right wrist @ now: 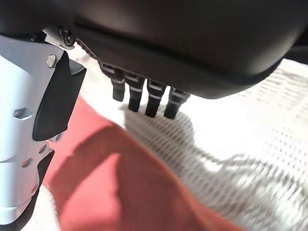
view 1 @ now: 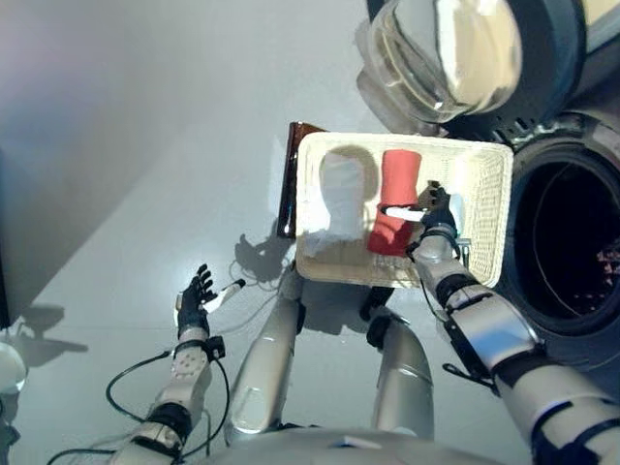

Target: Pick up the clothes and place them into the washing machine

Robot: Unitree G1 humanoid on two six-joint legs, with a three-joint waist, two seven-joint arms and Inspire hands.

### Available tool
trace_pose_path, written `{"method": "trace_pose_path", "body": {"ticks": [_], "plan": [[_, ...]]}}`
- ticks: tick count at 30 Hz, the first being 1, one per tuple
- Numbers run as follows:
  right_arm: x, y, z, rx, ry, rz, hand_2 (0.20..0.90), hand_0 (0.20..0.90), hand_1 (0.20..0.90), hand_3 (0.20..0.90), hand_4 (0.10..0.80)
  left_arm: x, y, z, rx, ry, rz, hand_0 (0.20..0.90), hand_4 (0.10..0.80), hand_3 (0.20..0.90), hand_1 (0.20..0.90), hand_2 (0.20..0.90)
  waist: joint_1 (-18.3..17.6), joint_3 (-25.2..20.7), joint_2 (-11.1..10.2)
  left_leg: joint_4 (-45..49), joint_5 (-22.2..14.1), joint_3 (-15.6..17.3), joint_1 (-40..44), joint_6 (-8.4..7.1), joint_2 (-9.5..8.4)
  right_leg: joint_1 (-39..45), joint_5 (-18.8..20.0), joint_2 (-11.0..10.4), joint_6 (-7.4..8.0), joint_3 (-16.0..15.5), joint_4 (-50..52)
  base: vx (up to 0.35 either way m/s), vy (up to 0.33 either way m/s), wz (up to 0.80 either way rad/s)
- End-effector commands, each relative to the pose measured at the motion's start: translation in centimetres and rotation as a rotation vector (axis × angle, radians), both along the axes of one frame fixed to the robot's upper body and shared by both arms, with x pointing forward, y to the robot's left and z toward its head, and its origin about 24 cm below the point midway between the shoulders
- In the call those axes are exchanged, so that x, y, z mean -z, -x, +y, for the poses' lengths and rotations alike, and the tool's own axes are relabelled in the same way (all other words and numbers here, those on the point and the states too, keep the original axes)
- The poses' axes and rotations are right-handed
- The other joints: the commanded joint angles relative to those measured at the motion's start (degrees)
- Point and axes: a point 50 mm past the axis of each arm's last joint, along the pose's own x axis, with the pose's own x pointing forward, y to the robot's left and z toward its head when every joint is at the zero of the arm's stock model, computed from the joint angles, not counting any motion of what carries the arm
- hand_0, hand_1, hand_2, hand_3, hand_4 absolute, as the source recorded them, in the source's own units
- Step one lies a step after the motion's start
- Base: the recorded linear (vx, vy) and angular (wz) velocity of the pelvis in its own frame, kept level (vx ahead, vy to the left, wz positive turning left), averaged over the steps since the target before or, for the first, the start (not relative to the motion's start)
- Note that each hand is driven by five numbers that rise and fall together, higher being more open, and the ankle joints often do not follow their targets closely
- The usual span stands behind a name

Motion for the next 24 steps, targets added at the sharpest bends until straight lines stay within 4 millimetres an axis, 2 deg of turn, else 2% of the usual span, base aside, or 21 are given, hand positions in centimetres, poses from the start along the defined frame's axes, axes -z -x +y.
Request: {"method": "trace_pose_path", "body": {"ticks": [1, 2, 5, 7, 8, 10, 11, 17, 24], "plan": [[-2.1, -0.3, -2.2, 0.072, 0.172, -0.013, 0.900, 0.900, 0.900, 0.900, 0.800, -2.1, -0.8, 2.5, -0.058, -0.086, -0.099, 0.900, 0.800, 0.900, 0.900, 0.900, 2.57, 1.25, 0.66, 8.89, -8.67, 3.89, -4.81, -1.65, -2.37, 2.80, 6.14, -0.97, 0.46, 3.17, -8.03, -0.043, 0.087, 0.27], [-2.3, -0.2, -2.7, 0.084, 0.252, 0.027, 0.900, 0.900, 0.900, 0.900, 0.800, -3.1, -1.5, 1.6, -0.027, -0.072, -0.153, 0.900, 0.800, 0.900, 0.900, 0.900, 3.52, 1.95, 2.00, 11.69, -9.46, 3.80, -7.46, -1.25, -3.23, -0.26, 4.66, -1.63, 0.29, 3.09, -3.52, -0.025, 0.064, 0.19], [-2.0, 0.2, -3.0, 0.079, 0.313, 0.077, 0.900, 0.900, 0.900, 0.900, 0.800, -3.3, -1.8, 1.1, -0.018, -0.057, -0.167, 0.900, 0.800, 0.900, 0.900, 0.900, 3.90, 2.17, 2.84, 13.51, -9.89, 3.58, -9.46, -0.98, -4.04, -2.00, 3.57, -2.25, 0.19, 3.35, -0.58, -0.007, 0.055, 0.23], [-2.1, 0.1, -3.1, 0.060, 0.370, 0.106, 0.826, 0.826, 0.826, 0.826, 0.747, -3.6, -2.1, 0.5, 0.000, -0.056, -0.180, 0.900, 0.800, 0.900, 0.900, 0.900, 4.29, 2.21, 3.53, 14.32, -10.08, 3.44, -10.70, -0.89, -4.58, -3.12, 2.70, -2.64, -0.06, 3.22, 1.07, 0.029, 0.042, 0.39], [-1.9, 0.2, -3.1, 0.059, 0.365, 0.109, 0.686, 0.686, 0.686, 0.686, 0.647, -3.6, -2.1, 0.2, 0.007, -0.050, -0.183, 0.900, 0.800, 0.900, 0.900, 0.900, 4.41, 2.27, 3.94, 14.65, -10.07, 3.34, -11.12, -0.83, -4.86, -3.50, 2.35, -2.77, -0.12, 3.38, 1.85, 0.047, 0.038, 0.35], [-1.6, 0.2, -2.9, 0.038, 0.373, 0.131, 0.510, 0.510, 0.510, 0.510, 0.522, -3.2, -2.0, 0.3, 0.004, -0.051, -0.159, 0.900, 0.800, 0.900, 0.900, 0.900, 4.64, 2.30, 4.29, 15.08, -10.06, 3.18, -11.42, -0.74, -5.07, -3.75, 1.81, -3.15, -0.22, 3.47, 2.63, 0.052, 0.041, 0.28], [-1.7, 0.2, -2.8, 0.031, 0.384, 0.130, 0.200, 0.200, 0.200, 0.200, 0.300, -2.9, -1.9, 0.3, 0.001, -0.054, -0.144, 0.900, 0.800, 0.900, 0.900, 0.900, 4.70, 2.27, 4.33, 14.99, -10.07, 3.18, -11.31, -0.73, -5.01, -3.62, 1.68, -3.26, -0.21, 3.47, 2.56, 0.056, 0.033, 0.11], [-1.0, 0.3, -2.2, 0.007, 0.423, 0.155, 0.200, 0.200, 0.200, 0.200, 0.300, -1.5, -1.0, 0.1, 0.004, -0.071, -0.068, 0.900, 0.800, 0.900, 0.900, 0.900, 4.85, 2.14, 4.59, 13.80, -9.72, 3.51, -10.34, -0.71, -4.95, -2.58, 2.16, -3.49, -0.15, 3.56, 0.94, 0.023, 0.012, -0.03], [-0.1, 1.3, -3.3, 0.044, 0.414, 0.177, 0.200, 0.200, 0.200, 0.200, 0.300, -0.9, -0.1, -0.7, 0.043, -0.060, -0.042, 0.900, 0.800, 0.900, 0.900, 0.900, 3.98, 1.74, 5.14, 11.97, -9.32, 4.04, -8.21, -0.69, -4.50, -1.32, 3.12, -3.32, -0.01, 4.07, -1.32, 0.010, 0.010, -0.07]]}}
